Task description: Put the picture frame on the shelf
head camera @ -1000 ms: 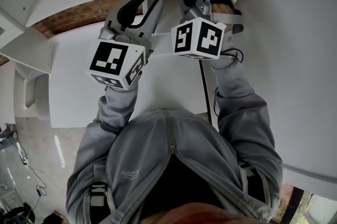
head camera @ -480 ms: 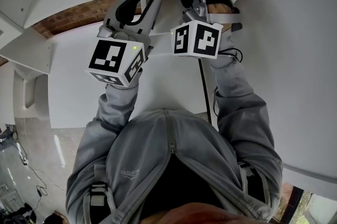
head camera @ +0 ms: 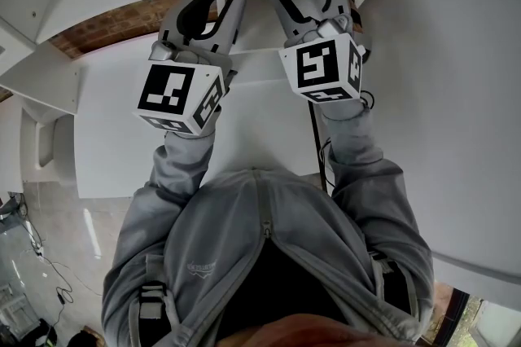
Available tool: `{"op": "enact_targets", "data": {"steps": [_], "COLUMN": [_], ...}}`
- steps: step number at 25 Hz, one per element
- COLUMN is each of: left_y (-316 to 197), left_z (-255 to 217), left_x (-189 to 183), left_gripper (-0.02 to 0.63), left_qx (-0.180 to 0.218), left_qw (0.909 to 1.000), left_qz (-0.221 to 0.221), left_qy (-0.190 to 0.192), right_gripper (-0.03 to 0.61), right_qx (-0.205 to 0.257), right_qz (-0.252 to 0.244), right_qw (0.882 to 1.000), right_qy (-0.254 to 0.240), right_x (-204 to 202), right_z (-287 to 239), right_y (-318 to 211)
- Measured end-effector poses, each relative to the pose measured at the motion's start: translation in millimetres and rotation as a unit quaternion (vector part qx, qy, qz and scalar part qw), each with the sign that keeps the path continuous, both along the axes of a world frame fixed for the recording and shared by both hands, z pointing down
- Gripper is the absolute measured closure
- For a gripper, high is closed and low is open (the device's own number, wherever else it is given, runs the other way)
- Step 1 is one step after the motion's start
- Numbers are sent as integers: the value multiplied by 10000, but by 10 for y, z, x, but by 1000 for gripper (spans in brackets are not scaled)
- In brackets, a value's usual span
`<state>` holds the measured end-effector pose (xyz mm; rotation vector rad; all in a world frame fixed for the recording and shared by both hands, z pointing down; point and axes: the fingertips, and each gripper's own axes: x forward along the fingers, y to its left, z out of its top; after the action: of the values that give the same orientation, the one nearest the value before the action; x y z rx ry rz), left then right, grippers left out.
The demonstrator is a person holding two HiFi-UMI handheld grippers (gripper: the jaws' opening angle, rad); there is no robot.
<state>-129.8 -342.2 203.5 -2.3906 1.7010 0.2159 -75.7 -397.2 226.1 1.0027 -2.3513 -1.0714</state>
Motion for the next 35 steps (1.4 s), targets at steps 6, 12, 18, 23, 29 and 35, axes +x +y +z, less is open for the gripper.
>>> {"op": "enact_targets", "data": {"steps": [6,12,18,23,29,35], "left_y": [-11,-33,-138,-215,-263,-250], "left_z": [0,31,76,71,65,73], "left_x": [-10,-53,-92,-79,-170,-131], "left_gripper": [502,503,509,511,511,511], "left_qx": [11,-27,-118,-132,-102,-108], "left_qw": [10000,9999,9996,9993,9986,9988], "left_qz": [-36,-111,-237,-309,-468,-439], "left_qy": [4,-9,-119,-183,-212,-196], "right_gripper": [365,486,500,500,500,500], "right_qx": [-1367,-1839,-1864,-1912,-1917,-1982], "right_qz": [-676,-1337,-1314,-1253,-1045,-688], "right_qw": [9764,9454,9393,9393,9436,9507], "right_qy": [-1528,-2336,-2562,-2559,-2487,-2285], "right_x": [255,258,236,228,134,140], "right_z": [39,-64,-108,-114,-111,-122], "right_y": [111,218,92,-46,-205,-290]}}
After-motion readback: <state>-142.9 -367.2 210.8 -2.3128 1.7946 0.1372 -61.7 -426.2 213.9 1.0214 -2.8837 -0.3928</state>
